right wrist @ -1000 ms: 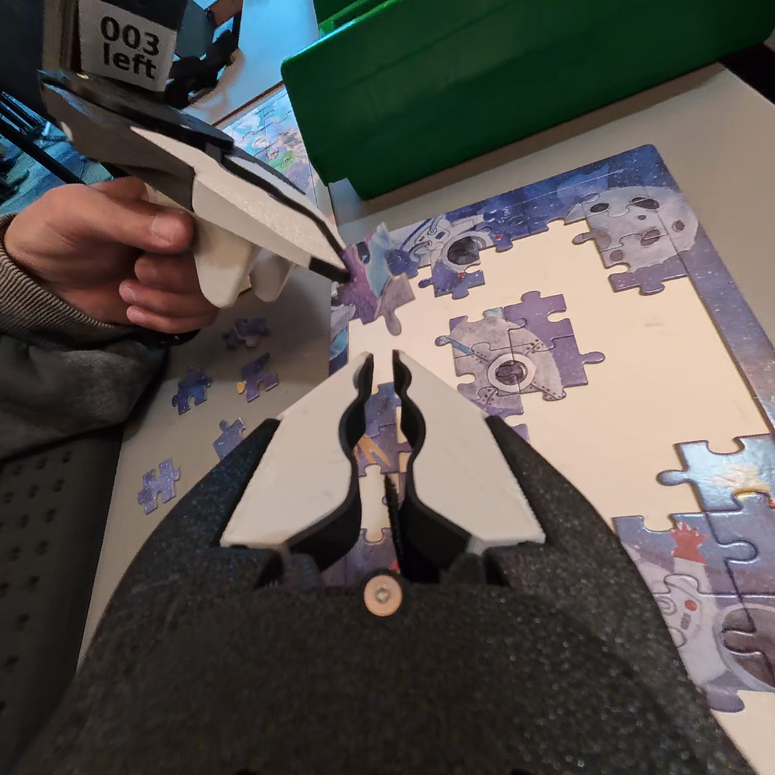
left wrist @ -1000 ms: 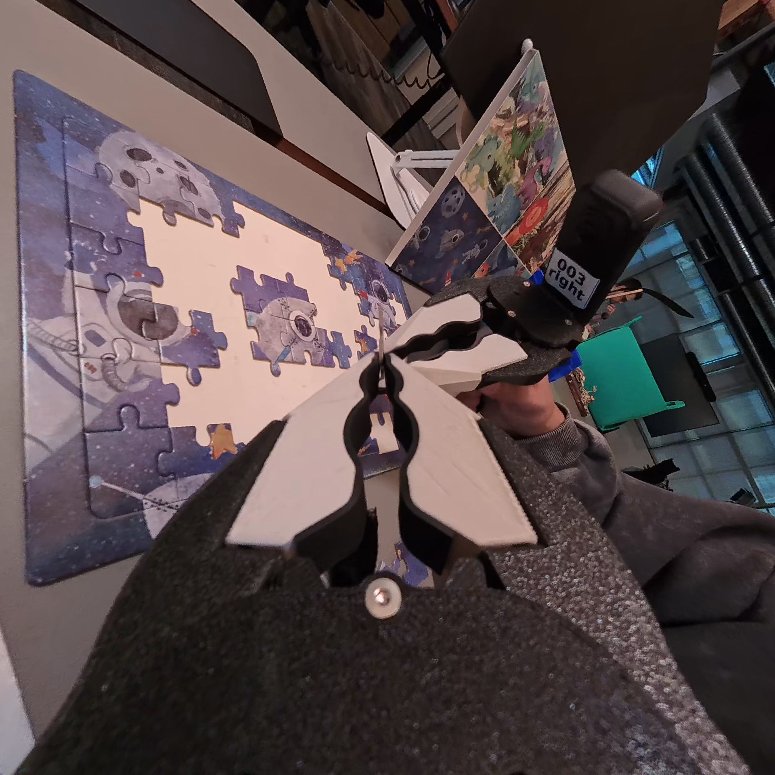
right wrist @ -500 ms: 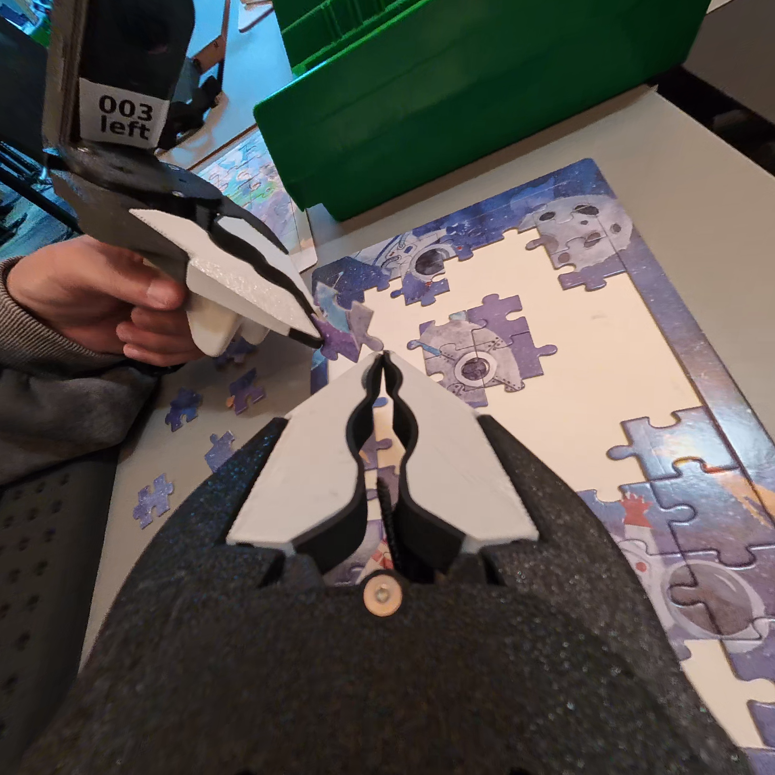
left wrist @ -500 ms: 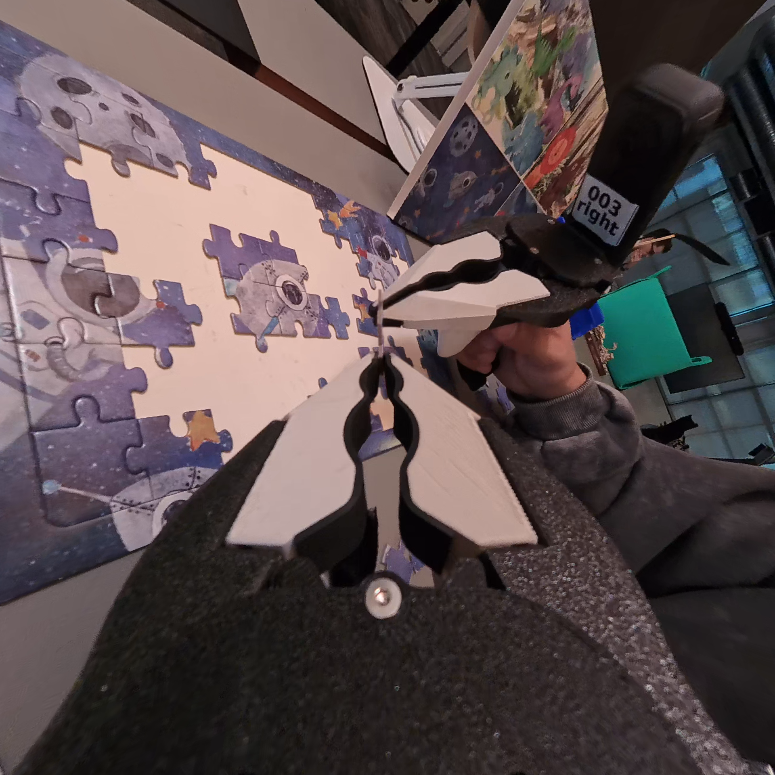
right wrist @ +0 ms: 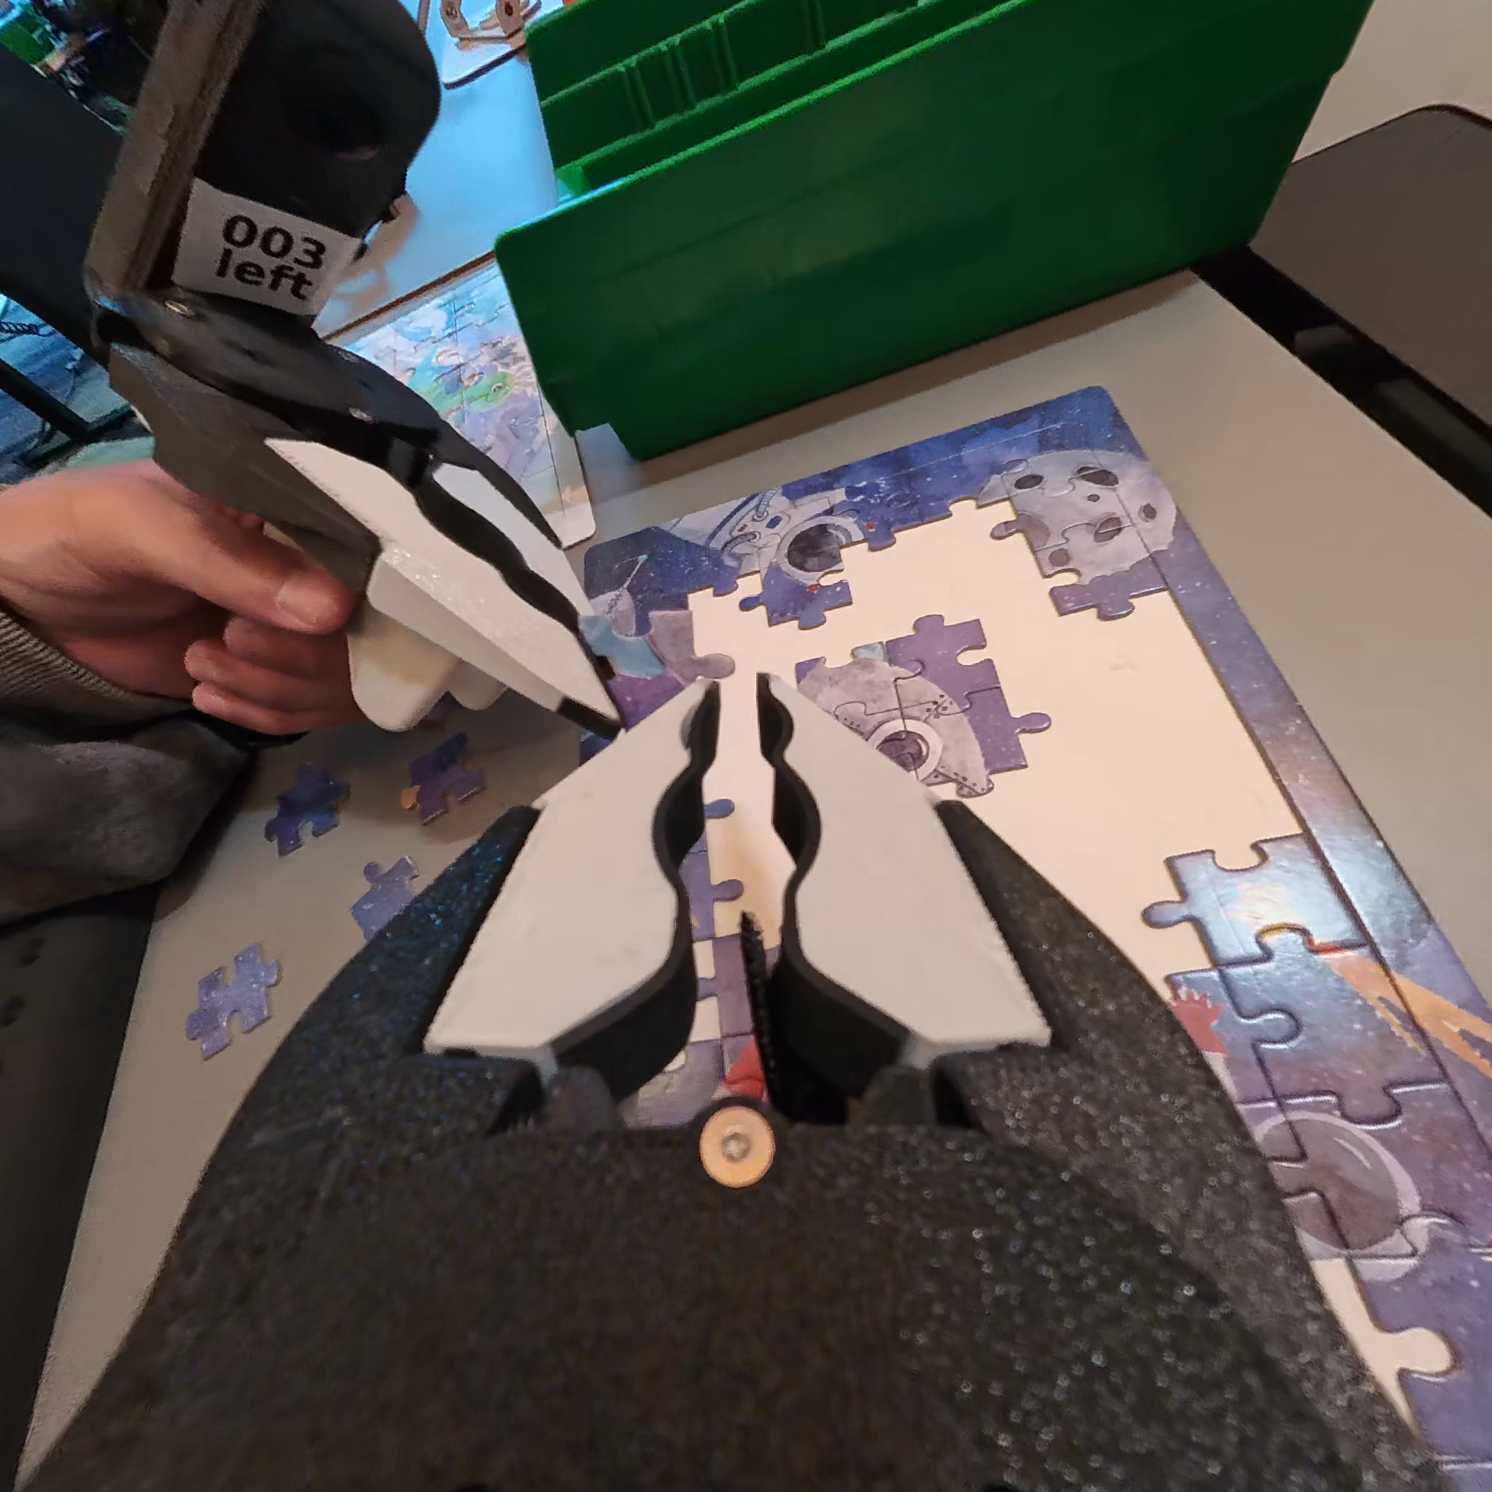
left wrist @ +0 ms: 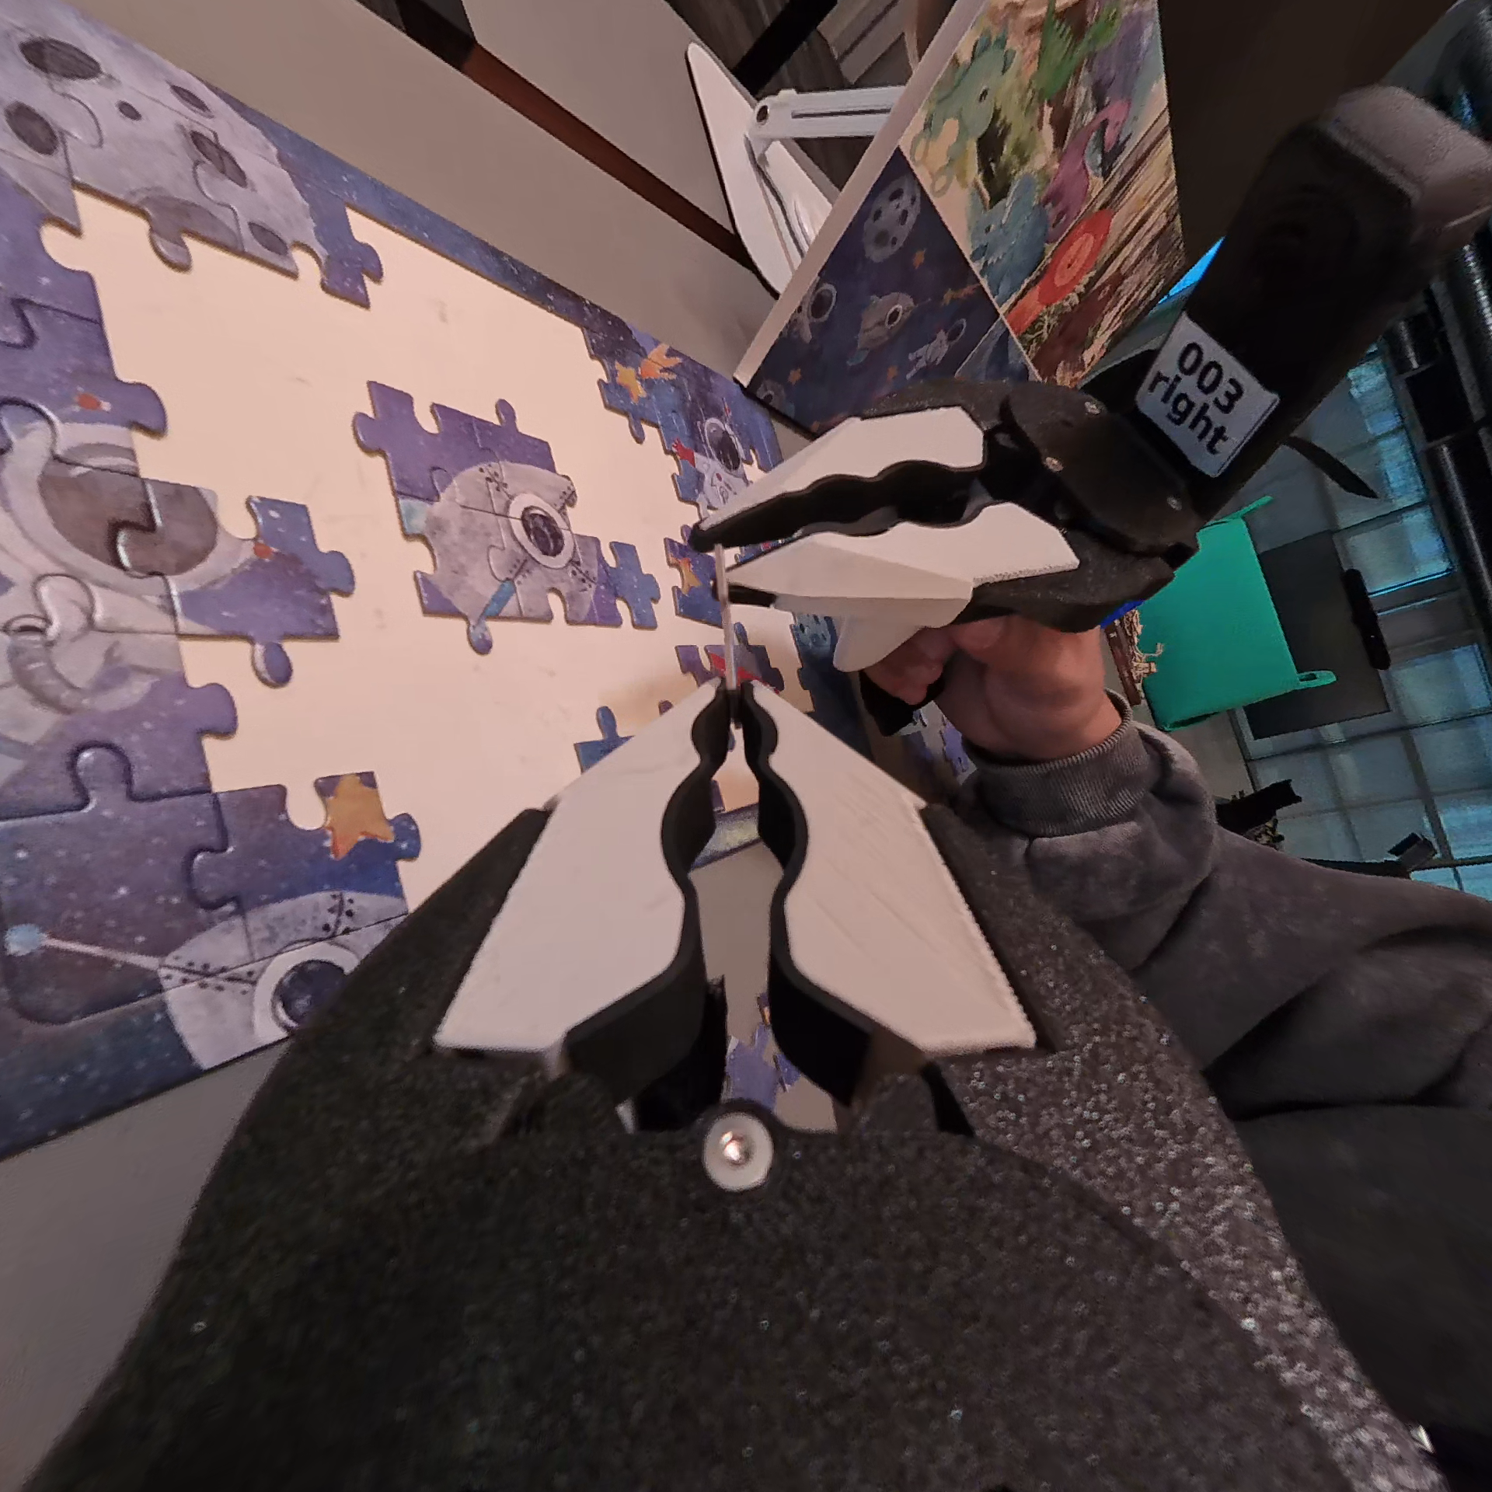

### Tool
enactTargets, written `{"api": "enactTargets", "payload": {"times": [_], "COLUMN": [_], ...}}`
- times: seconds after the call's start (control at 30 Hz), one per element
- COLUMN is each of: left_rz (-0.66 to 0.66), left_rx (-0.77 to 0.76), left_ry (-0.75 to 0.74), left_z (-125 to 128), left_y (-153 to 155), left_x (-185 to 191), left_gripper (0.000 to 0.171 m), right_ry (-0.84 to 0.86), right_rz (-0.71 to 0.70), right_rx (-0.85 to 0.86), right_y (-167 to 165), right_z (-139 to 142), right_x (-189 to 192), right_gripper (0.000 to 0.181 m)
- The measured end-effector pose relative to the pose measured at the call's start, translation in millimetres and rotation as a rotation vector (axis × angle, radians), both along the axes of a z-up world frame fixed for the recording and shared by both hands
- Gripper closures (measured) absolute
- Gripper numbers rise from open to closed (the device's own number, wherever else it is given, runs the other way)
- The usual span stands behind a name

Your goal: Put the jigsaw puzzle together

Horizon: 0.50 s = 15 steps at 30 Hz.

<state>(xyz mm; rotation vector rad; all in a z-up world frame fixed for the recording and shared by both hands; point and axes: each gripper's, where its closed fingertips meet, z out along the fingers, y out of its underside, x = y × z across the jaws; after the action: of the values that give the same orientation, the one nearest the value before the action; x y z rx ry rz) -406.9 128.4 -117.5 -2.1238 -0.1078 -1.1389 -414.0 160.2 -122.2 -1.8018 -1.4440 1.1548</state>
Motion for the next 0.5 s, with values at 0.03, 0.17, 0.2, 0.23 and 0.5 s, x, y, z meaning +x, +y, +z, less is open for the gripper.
{"api": "enactTargets", "payload": {"times": [0.03, 0.17, 0.2, 0.23, 0.5], "left_rz": [0.004, 0.056, 0.069, 0.073, 0.078], "left_rx": [-0.001, -0.009, -0.005, -0.001, 0.007], "left_ry": [-0.002, -0.053, -0.079, -0.112, -0.259], "left_z": [0, 3, 4, 7, 19], "left_y": [0, 3, 5, 6, 7], "left_x": [-1, -9, -11, -11, -8], "left_gripper": [0.170, 0.171, 0.171, 0.171, 0.171], "right_ry": [-0.005, -0.034, -0.037, -0.042, -0.060], "right_rz": [0.000, 0.036, 0.071, 0.093, 0.080], "right_rx": [0.013, 0.044, 0.044, 0.058, 0.309], "right_y": [0, -3, -9, -14, -21], "right_z": [0, -1, -1, -1, 3], "right_x": [1, 5, 5, 5, -4], "right_gripper": [0.172, 0.164, 0.160, 0.156, 0.166]}}
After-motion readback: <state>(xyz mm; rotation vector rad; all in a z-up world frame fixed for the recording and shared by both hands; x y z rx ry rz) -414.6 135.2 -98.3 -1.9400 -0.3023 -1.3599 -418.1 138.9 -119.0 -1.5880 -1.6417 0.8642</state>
